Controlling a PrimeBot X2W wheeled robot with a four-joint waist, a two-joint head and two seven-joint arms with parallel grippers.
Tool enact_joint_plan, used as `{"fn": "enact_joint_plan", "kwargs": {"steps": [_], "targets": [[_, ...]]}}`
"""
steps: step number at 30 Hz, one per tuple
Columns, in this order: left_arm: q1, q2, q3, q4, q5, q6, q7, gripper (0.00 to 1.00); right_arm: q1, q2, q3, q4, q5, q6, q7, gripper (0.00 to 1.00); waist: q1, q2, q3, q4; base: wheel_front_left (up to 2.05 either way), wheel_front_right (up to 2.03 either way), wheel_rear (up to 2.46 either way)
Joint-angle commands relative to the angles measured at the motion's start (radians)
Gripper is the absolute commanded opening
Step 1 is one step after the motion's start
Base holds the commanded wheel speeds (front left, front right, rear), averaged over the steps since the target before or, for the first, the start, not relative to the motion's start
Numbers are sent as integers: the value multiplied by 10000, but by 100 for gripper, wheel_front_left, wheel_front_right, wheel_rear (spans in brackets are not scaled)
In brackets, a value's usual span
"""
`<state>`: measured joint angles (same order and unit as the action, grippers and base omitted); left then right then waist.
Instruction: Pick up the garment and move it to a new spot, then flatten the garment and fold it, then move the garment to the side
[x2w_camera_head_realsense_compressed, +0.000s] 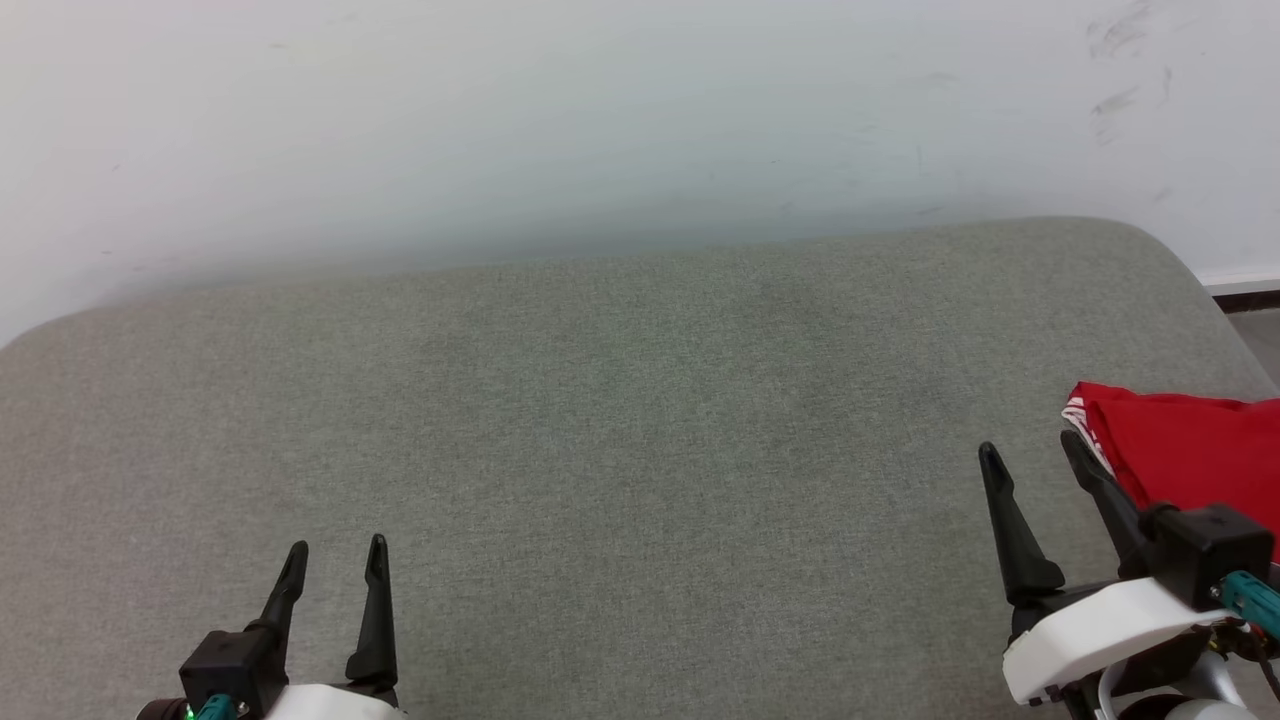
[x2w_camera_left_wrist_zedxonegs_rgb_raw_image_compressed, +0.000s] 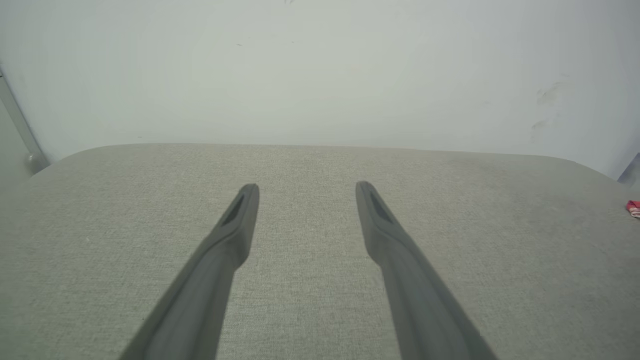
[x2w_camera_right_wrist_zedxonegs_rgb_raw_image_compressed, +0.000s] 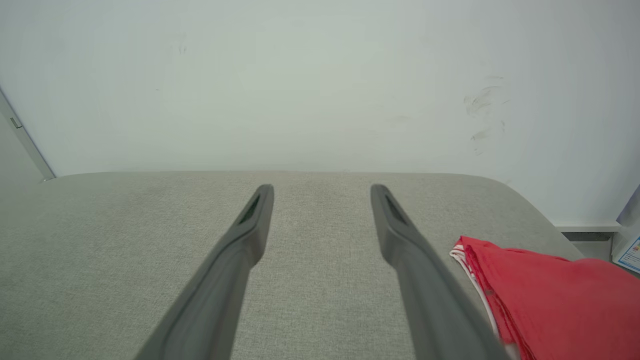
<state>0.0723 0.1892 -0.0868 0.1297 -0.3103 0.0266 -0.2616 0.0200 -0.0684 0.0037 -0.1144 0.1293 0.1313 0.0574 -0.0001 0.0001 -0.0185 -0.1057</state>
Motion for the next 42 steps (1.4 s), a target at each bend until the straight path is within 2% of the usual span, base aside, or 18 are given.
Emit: {"fn": "enact_joint_plan", "kwargs": {"steps": [1,3,4,7,26,42], "targets": [[-53,-33,60,13,84,-25,-43,100,22,42,-52,-52,-23,-11,-73,100,1,-1,0,4,0,0,0],[-59,-77,104,17,108,-56,-43,100,32,57,-89,-49,-16,-11,-82,100,1,-1,5,16,0,0,0],[-1,-83,81,5,72,-24,0,0,2,20,-87,0,9,0,-45,0,1,-1,5,17,0,0,0],[41,-150,75,232,-38,-29,77,0,80,26,-72,240,127,2,-47,0,1,-1,7,25,0,0,0],[-440,-452,562,452,-3240,-413,992,0,-288,-17,-252,1055,3865,0,31,0,1,-1,39,183,0,0,0],[-759,-645,868,590,-5313,-660,1573,0,-524,-25,-389,1584,6241,-1,99,0,1,-1,65,308,0,0,0]]}}
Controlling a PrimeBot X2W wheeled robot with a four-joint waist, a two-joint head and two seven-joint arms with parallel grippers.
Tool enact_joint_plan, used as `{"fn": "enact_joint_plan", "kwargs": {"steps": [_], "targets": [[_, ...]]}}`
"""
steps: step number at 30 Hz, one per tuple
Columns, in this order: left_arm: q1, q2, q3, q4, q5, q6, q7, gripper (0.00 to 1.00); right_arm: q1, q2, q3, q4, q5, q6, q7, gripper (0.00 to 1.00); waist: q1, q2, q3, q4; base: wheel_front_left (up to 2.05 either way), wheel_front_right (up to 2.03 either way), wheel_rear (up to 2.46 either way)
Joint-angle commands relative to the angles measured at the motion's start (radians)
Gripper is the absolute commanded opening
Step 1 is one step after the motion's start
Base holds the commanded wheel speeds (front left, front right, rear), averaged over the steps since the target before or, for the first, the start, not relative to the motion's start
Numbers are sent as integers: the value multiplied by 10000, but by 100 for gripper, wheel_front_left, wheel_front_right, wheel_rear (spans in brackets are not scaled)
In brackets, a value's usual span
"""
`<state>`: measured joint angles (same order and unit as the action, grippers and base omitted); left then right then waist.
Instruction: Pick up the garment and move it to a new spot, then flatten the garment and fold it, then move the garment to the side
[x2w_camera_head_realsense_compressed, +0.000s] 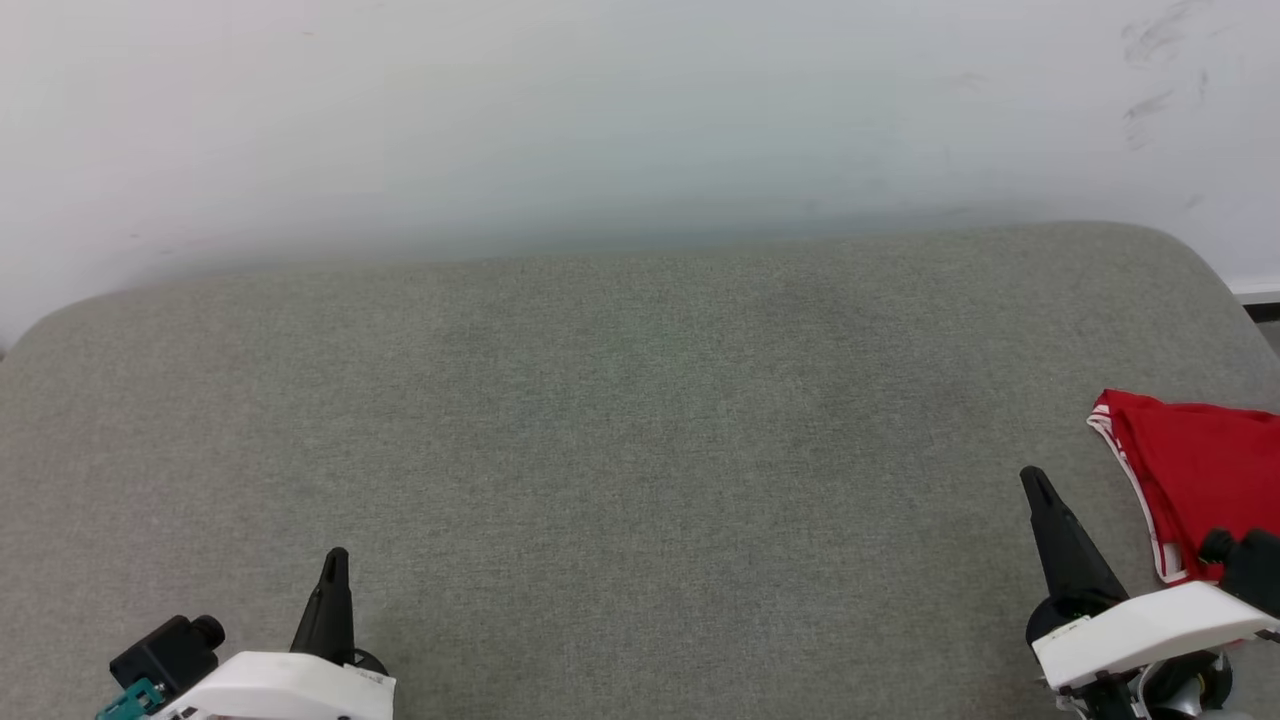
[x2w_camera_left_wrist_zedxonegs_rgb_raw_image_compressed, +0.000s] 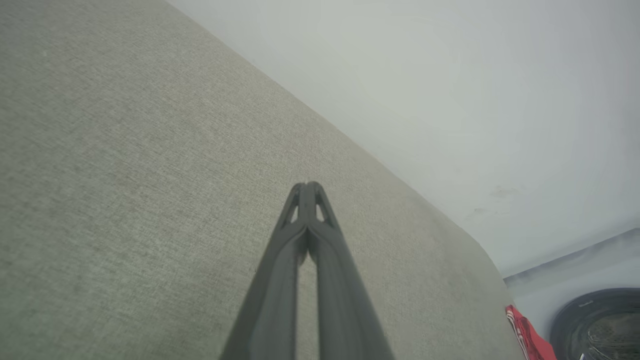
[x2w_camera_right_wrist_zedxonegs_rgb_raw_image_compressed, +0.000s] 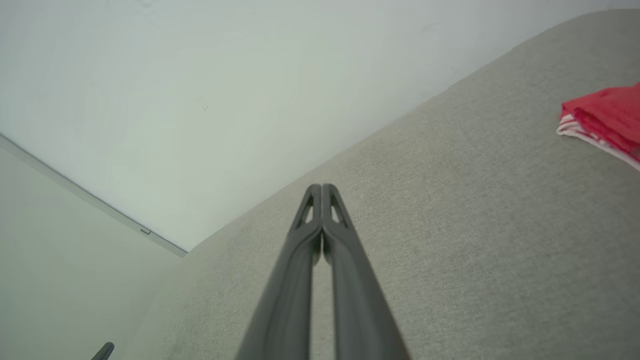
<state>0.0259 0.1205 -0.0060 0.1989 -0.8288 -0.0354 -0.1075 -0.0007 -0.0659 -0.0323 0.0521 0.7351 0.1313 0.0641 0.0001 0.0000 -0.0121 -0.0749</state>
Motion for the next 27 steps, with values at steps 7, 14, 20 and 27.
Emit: {"fn": "enact_joint_plan", "kwargs": {"steps": [7,14,20,27], "targets": [[-419,-43,190,-40,-980,-148,275,0,-403,-47,-92,139,1149,-2,56,0,0,0,12,58,0,0,0],[-528,-123,315,17,-1777,-245,505,0,-493,-42,-154,343,2060,-2,93,0,0,0,24,116,0,0,0],[-635,-181,407,61,-2417,-322,686,0,-572,-35,-206,511,2785,-3,127,0,0,0,34,166,0,0,0],[-729,-246,520,113,-3120,-408,887,0,-642,-24,-268,691,3576,-3,147,0,0,0,45,224,0,0,0]]}}
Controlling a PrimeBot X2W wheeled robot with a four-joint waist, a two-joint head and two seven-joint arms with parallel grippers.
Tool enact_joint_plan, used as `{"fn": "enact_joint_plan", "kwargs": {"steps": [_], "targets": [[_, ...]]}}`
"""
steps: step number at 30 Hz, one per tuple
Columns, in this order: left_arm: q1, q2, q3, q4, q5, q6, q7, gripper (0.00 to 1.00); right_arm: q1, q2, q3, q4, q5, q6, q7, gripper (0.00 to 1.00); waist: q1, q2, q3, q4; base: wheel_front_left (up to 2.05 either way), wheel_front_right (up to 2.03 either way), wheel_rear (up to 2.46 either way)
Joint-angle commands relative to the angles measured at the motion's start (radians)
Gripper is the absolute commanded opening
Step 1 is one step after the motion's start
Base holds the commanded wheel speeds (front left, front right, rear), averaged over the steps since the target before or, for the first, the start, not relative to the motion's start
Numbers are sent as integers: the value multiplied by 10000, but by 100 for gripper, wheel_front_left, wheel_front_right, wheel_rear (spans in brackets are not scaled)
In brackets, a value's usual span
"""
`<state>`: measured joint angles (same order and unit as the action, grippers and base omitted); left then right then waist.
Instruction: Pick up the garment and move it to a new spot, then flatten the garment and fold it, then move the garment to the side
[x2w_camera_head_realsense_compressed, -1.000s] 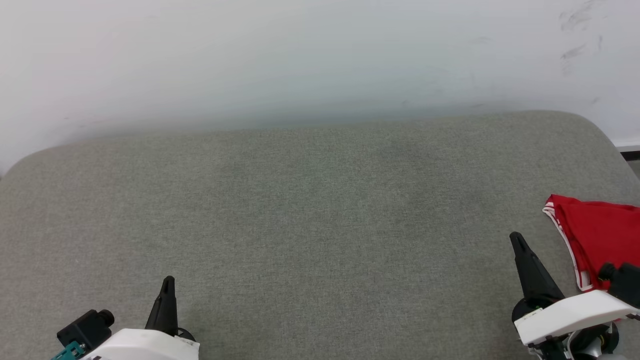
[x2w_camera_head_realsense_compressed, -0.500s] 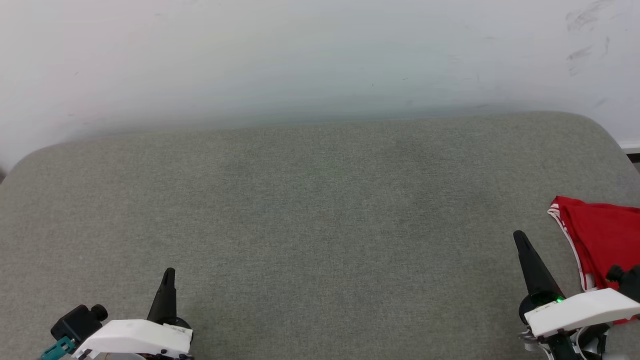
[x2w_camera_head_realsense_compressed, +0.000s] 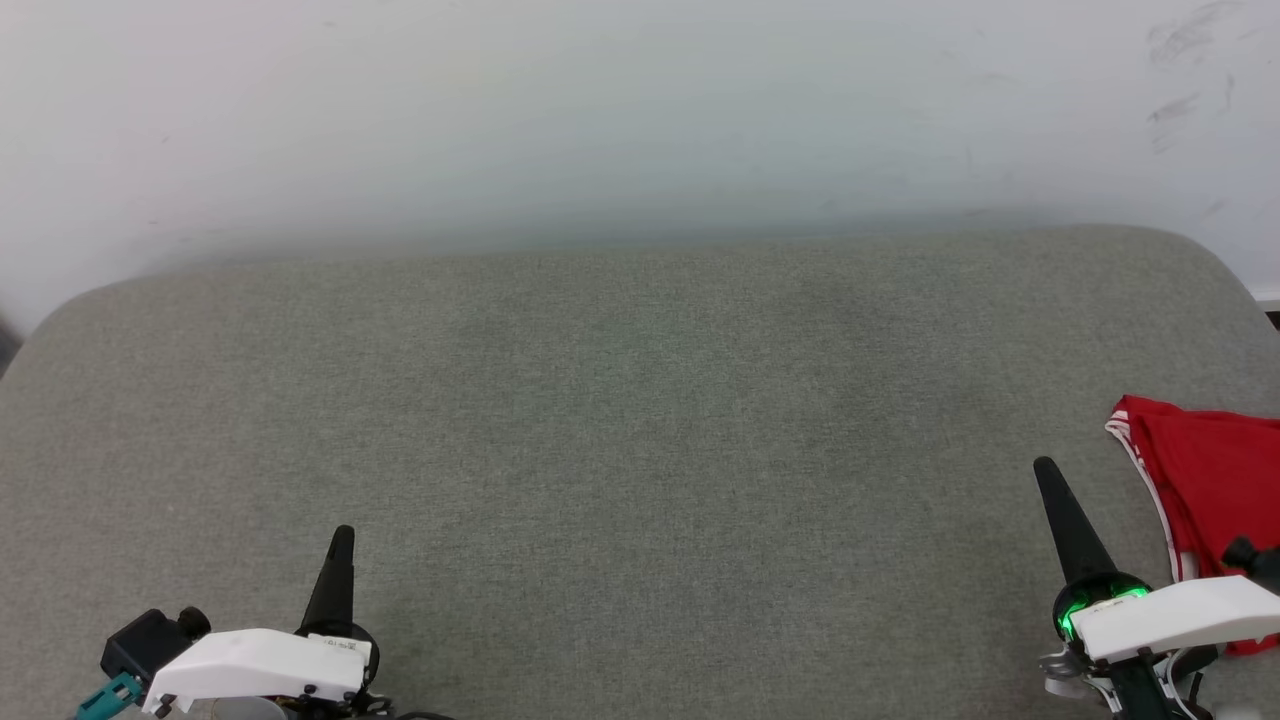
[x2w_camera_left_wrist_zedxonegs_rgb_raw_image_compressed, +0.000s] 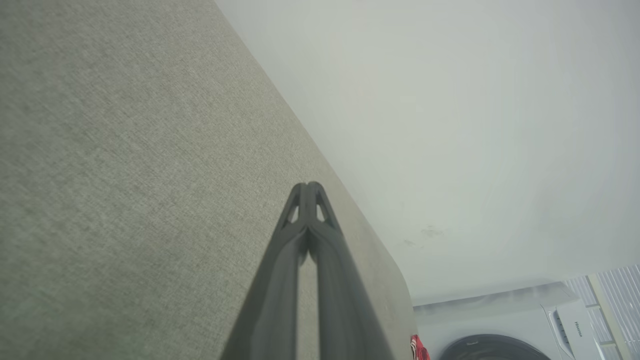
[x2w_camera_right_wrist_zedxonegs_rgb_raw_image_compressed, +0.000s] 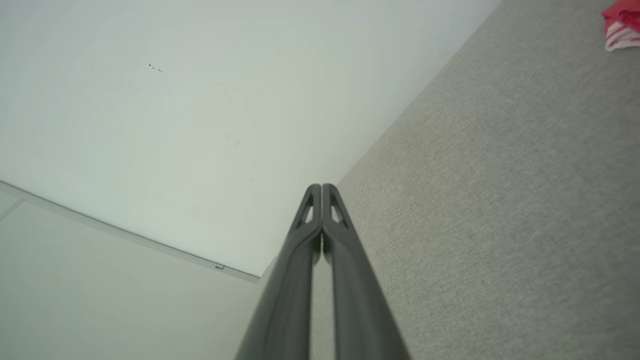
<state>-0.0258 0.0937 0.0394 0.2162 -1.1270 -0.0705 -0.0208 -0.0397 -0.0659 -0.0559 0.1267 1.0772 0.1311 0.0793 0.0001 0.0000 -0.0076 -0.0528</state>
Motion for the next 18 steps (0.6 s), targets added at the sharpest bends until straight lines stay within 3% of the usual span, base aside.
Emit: {"fn": "enact_joint_plan", "kwargs": {"steps": [1,18], "targets": [[-232,13,80,-53,-233,-72,51,0,-261,-22,-40,-29,267,-1,2,0,0,0,2,11,0,0,0],[-460,-146,305,62,-1753,-263,486,0,-419,10,-176,373,1971,-3,90,0,0,0,31,152,0,0,0]]}}
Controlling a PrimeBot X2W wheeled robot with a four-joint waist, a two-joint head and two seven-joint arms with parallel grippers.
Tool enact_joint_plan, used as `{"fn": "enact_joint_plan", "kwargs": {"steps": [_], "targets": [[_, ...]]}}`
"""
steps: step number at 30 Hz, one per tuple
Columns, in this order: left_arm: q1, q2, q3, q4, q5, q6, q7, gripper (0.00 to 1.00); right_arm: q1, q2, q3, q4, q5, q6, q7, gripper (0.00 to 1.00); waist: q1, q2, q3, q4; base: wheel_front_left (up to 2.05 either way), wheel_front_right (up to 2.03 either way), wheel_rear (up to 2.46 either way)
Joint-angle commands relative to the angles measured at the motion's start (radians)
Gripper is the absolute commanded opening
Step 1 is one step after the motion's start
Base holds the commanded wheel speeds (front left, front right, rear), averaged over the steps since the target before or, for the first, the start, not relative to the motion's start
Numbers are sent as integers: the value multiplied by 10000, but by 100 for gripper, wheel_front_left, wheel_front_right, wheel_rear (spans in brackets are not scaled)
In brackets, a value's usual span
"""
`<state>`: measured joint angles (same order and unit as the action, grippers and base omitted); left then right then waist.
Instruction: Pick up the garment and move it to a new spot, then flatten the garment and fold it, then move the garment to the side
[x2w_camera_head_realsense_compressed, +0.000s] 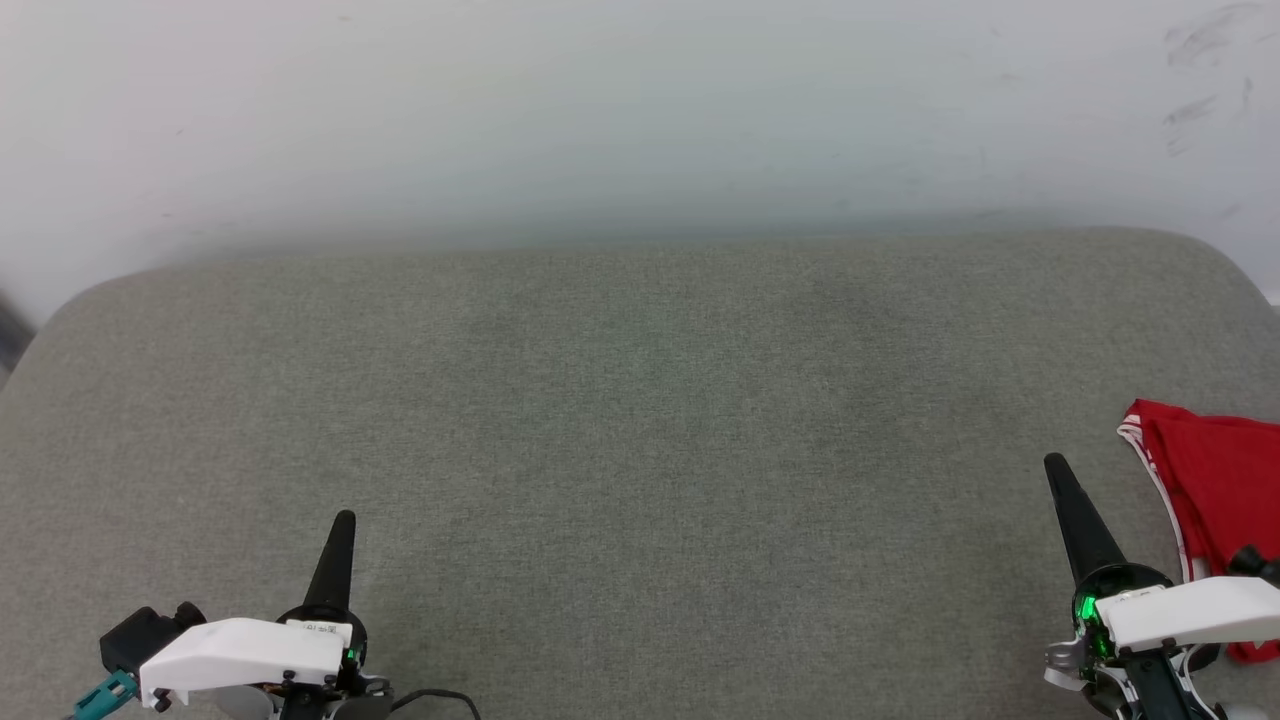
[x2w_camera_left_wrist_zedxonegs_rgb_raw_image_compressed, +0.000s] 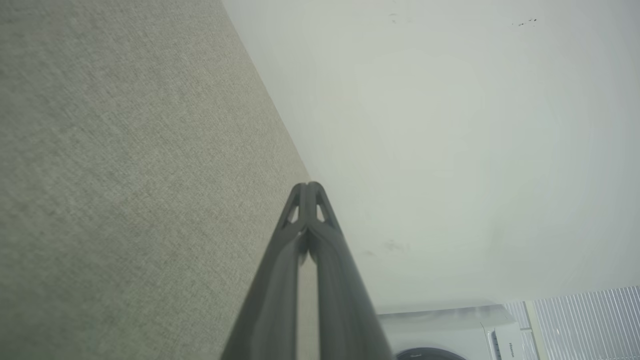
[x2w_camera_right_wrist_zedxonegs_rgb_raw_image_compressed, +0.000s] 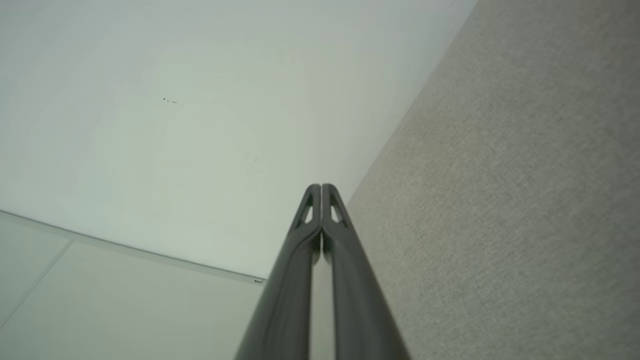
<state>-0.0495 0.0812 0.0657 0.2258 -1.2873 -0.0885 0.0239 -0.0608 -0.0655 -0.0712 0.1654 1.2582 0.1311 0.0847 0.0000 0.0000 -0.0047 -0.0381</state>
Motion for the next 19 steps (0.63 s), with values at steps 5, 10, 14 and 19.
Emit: {"fn": "enact_joint_plan", "kwargs": {"steps": [5,10,14,19], "targets": [[-288,-61,109,-5,-551,-120,162,0,-266,17,-62,93,621,-3,48,0,0,0,10,46,0,0,0],[-325,-97,169,28,-940,-179,272,0,-312,27,-98,188,1057,-4,77,0,0,0,18,88,0,0,0],[-379,-121,213,50,-1240,-199,352,0,-330,34,-130,273,1385,-4,101,0,0,0,25,121,0,0,0],[-439,-153,266,80,-1603,-261,457,0,-369,43,-165,376,1801,-4,117,0,0,0,33,162,0,0,0]]}}
